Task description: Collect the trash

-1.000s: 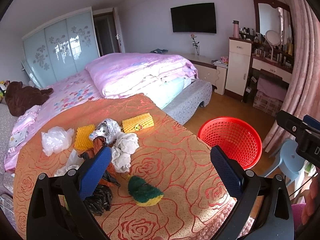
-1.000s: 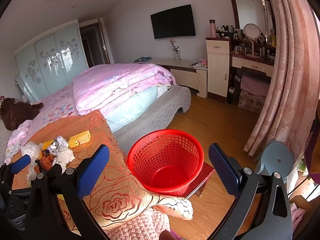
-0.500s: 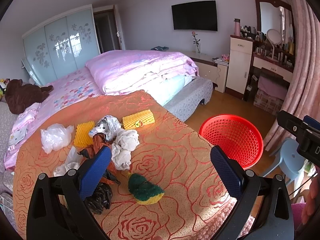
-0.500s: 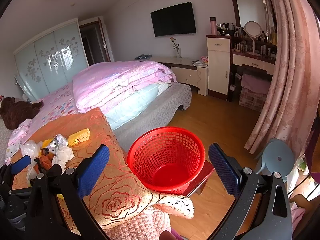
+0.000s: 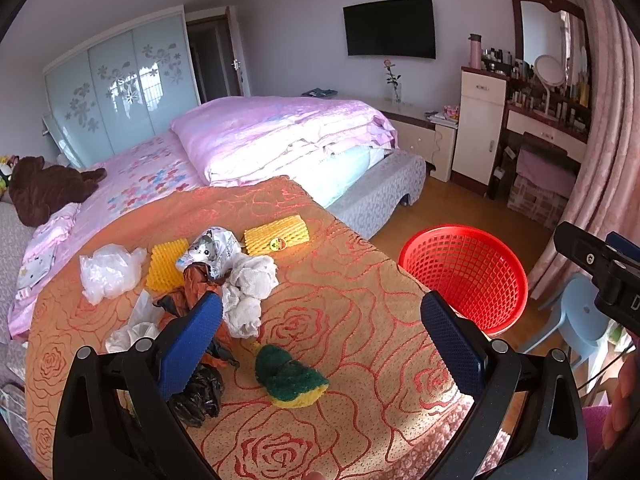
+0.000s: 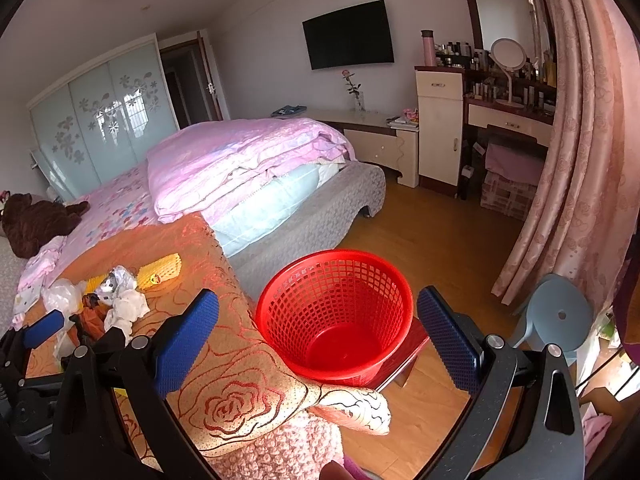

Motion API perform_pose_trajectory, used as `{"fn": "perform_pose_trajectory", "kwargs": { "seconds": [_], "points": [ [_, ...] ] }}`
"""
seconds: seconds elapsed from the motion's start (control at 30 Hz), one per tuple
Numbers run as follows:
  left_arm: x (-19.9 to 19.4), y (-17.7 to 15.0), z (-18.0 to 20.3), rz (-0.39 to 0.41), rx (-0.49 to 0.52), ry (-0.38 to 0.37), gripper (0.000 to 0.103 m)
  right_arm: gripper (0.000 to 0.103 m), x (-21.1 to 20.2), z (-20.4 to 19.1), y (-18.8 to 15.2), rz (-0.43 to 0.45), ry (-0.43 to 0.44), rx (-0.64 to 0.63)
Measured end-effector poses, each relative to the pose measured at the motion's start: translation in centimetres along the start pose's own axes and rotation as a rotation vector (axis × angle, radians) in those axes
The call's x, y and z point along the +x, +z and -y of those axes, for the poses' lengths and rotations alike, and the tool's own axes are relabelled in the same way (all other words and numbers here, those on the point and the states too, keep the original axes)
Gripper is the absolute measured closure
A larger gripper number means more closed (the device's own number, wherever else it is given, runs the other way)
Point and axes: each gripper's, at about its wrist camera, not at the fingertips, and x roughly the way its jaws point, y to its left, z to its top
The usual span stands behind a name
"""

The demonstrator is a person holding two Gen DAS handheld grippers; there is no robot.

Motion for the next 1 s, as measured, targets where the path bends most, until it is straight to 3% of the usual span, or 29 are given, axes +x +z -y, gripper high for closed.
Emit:
{"fn": "perform_pose_trajectory", "kwargs": {
  "seconds": [0.67,1.0],
  "points": [
    [0.5,-0.4,-0.8,-0.031,-0.003,-0.002,0.007,0.006,0.9,-0.8,-0.4,-0.032,0.020,-0.004],
    [-1.9,1.1,-9.0,-0.015,-0.113,0.107,0.007,0.006,1.6,-1.1,-0.4,-0.058,0.031,-0.032]
  ]
}}
